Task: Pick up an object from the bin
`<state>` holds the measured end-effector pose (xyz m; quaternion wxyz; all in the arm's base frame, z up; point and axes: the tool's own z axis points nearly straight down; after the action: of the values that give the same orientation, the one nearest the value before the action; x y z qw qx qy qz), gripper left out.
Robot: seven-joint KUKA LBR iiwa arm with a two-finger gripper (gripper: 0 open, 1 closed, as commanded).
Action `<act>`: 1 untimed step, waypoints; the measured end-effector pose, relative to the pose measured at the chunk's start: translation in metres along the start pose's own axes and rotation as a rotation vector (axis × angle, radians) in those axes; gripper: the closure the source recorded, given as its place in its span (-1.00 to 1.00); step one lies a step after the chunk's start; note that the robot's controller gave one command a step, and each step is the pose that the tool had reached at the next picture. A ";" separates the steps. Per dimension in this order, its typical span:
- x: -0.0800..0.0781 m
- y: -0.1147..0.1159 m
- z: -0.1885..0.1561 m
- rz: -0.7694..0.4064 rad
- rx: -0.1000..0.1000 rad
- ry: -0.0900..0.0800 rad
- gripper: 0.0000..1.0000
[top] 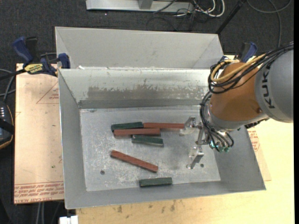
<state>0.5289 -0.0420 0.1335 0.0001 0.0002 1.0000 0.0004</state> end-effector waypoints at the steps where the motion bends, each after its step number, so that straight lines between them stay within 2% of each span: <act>1: -0.052 0.076 0.050 0.010 -0.002 -0.014 1.00</act>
Offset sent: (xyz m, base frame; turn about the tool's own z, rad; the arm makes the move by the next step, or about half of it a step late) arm 0.0000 0.0000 0.0000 0.0000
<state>0.5811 0.0342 0.0833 0.0072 0.0051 1.0000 0.0016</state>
